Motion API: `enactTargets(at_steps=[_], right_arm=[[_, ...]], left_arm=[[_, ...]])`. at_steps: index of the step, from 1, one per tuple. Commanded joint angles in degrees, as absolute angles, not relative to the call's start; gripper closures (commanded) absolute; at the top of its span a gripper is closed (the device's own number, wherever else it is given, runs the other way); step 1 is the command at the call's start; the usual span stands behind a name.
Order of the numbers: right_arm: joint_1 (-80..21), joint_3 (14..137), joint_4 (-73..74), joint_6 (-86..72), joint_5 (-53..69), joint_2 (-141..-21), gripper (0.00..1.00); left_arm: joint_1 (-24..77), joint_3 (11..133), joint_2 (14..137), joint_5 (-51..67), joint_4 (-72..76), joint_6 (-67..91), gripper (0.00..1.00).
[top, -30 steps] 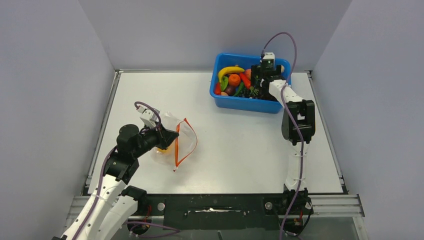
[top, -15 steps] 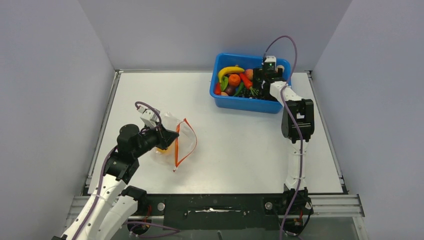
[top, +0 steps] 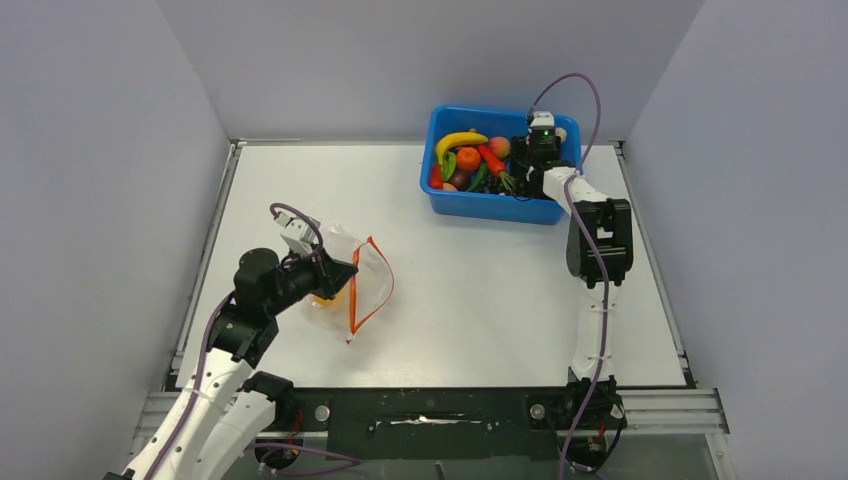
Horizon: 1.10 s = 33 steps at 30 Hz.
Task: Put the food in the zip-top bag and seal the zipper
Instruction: Pick up the fake fruit from the bin.
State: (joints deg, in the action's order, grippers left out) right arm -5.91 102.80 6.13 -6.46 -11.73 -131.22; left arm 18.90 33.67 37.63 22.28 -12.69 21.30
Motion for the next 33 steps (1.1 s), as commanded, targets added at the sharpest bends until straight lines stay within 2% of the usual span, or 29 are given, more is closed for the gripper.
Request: enactTargets(at_steps=[1, 15, 33], right_arm=[[-5.54, 101.95, 3.02, -6.41, -9.67, -126.13, 0.45], [-5.68, 96.97, 5.04, -7.72, -6.67, -118.26, 0.52], [-9.92, 86.69, 7.28, -9.29, -2.51, -100.88, 0.54]], left_arm=[[18.37, 34.28, 37.5, 22.85, -10.88, 20.39, 1.0], [18.37, 34.19, 37.61, 22.76, -10.85, 20.57, 1.0], [18.37, 34.02, 38.28, 23.55, -10.55, 20.92, 1.0]])
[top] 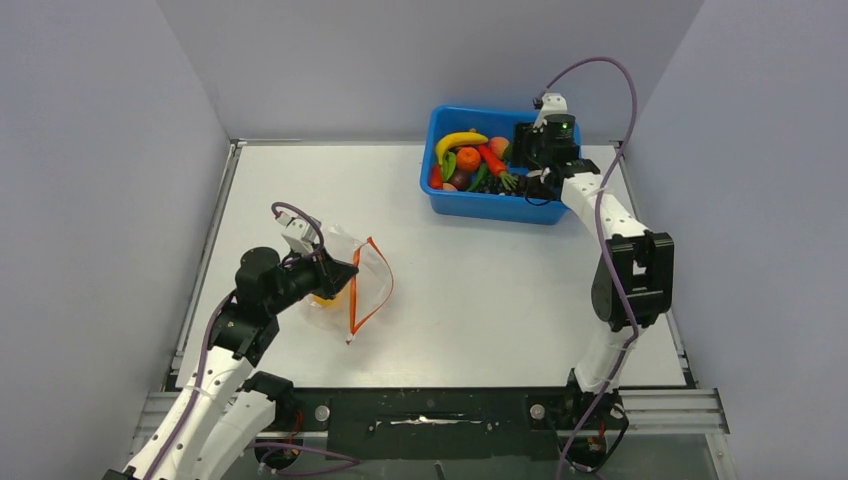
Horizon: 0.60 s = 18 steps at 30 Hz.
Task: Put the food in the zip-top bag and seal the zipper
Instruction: Pick up the fake fruit from the bin.
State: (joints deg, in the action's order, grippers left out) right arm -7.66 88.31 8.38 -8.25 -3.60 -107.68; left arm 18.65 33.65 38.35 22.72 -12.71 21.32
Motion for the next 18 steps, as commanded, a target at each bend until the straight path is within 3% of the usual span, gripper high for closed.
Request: enactTargets(at_steps=[1, 11, 18], right_arm=[[-10.58, 86.02, 7.64, -9.65, -2.4, -99.61, 0.54], [-18.42, 74.87, 6.73, -10.07, -0.67, -88.27, 0.53], [-25.86, 62.15, -2.58, -12.85, 1.73, -79.27, 0.54]], left_arm=[[18.37, 34.06, 38.29, 23.51, -10.55, 20.92, 1.0], [18.37, 33.73, 38.58, 23.73, -10.15, 21.44, 1.0], [18.46, 33.58, 38.75, 23.64, -9.86, 21.95, 1.0]])
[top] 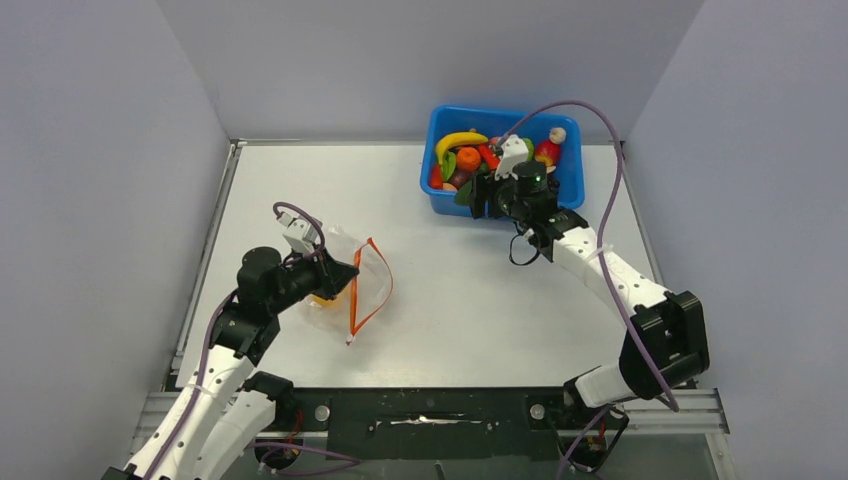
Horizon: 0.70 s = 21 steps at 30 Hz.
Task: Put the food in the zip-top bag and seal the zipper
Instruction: Pick up the fake fruit from the bin.
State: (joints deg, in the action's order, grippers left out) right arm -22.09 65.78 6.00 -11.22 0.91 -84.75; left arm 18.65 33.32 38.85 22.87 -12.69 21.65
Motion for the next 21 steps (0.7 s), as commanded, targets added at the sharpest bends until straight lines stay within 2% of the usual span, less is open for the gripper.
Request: enactTargets(at_steps=[1, 14, 21], right_arm=[[-27.12, 61.04, -3.04, -13.09, 0.84, -78.23, 0.54], [-38.52, 49.83, -11.6, -9.1, 2.19, -65.04, 0.55], [-46.35, 45.89, -15.84, -3.01, 2.92, -62.88, 0.56]], left_arm=[[18.38, 33.57, 38.81, 23.52, -9.85, 22.01, 1.0], [18.46, 32.78, 38.69, 24.87, -4.34, 28.55, 1.0], [18.5, 33.6, 39.51, 24.34, -0.62, 32.01, 1.0]])
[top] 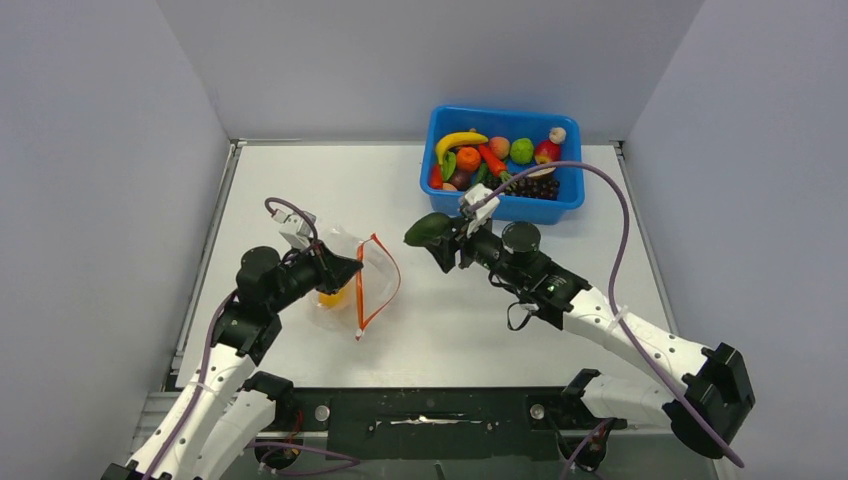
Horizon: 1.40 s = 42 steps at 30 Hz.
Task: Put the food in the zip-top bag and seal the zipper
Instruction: Pick up the fake fruit from the bin, then place the fake fruit in the zipper food storage bag.
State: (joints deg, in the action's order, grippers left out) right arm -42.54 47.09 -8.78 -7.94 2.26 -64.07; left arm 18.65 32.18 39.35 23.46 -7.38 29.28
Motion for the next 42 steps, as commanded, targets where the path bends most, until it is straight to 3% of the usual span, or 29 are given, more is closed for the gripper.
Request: enactTargets(at_steps=[1, 26, 42], right_arm=[[-47.34, 45.66, -16.4, -2.09, 2.87, -63.09, 0.55], [-57.04, 48.48, -18.73, 3.23, 5.15, -79.25, 0.52], [-57.4, 51.99, -11.81, 0.08, 3.64, -79.03, 0.26]], left_arm=[[18.46, 33.7, 39.53, 24.41, -0.35, 32.25, 1.0], [18.51, 30.66, 38.8, 29.95, 3.92, 34.72, 1.0], [18.46, 29.33, 37.35, 29.55, 3.88, 35.0, 1.0]])
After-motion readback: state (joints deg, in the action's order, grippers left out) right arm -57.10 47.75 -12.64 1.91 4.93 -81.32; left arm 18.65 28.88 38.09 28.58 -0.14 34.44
